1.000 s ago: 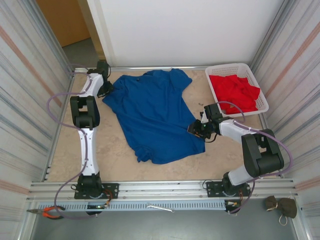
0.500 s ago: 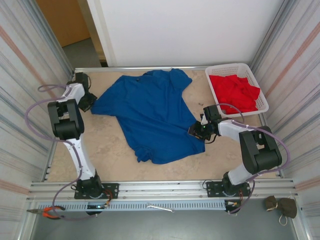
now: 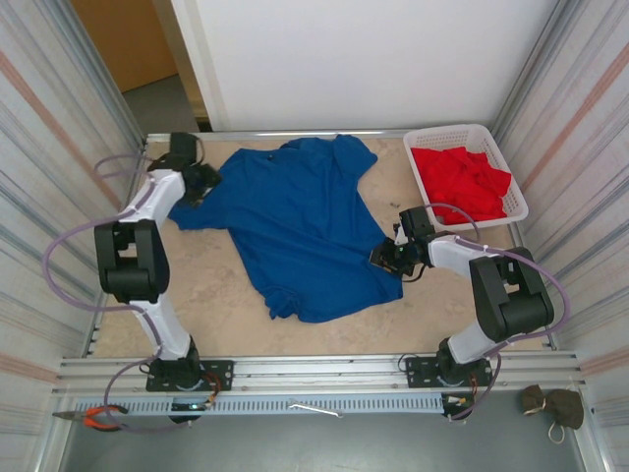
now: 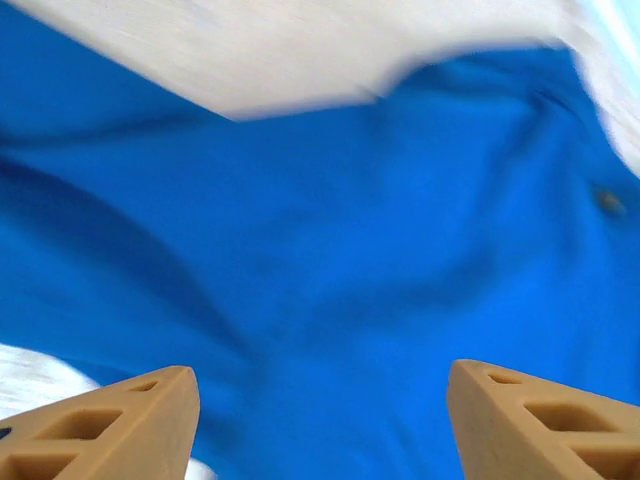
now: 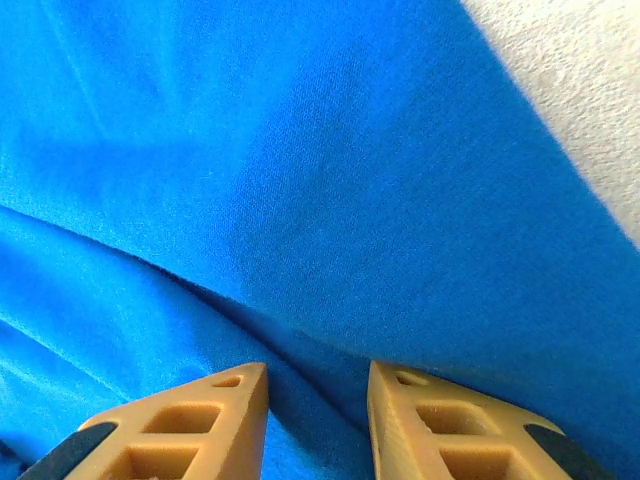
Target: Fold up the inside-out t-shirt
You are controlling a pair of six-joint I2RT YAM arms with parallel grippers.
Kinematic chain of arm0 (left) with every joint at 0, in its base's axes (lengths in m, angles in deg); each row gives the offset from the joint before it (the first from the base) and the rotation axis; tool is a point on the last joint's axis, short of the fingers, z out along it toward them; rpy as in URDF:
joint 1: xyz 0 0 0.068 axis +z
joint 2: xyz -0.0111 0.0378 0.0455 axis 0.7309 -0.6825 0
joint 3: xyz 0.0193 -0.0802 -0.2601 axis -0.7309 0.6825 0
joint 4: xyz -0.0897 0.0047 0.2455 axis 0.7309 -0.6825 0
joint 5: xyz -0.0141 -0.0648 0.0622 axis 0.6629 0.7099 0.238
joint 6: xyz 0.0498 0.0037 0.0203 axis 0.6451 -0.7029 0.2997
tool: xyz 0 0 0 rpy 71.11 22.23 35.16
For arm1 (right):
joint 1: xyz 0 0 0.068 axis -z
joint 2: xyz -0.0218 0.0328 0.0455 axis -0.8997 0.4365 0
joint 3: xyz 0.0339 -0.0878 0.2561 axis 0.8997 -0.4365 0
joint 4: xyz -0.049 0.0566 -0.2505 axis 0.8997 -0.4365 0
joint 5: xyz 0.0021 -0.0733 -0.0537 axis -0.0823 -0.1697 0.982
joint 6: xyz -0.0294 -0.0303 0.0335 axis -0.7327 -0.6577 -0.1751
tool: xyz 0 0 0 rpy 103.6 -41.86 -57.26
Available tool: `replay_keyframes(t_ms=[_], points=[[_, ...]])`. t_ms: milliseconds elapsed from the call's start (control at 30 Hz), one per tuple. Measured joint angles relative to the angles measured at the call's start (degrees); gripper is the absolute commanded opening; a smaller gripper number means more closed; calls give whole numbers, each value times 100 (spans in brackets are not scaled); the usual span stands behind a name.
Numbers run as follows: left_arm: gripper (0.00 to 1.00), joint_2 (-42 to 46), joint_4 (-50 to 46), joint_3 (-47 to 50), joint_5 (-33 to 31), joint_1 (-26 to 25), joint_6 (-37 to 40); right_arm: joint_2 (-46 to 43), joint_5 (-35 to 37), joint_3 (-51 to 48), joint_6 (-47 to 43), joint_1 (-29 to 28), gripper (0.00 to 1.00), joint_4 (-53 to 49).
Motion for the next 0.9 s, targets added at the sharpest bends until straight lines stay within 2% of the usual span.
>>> replay_keyframes(t_ms=[167,333,500,633,900], points=[[67,-474,179,-33,474,-846,76,-114,57,-181,127,-4,28,192],[67,-1241,190,-39,767,-1191,76,-634,236,-680,363,-7,27,315],[68,-1366,166,-140,807,-1152,144,-1547,535,-1300,719,-144,28,109],[68,-1519,52,-393,804,-1029,326,-2356,787,-1637,1058,-339,34,-317],[70,-1349,-162,-527,612,-350,1117,-3211,933,-1141,1084,-540,48,-1272]])
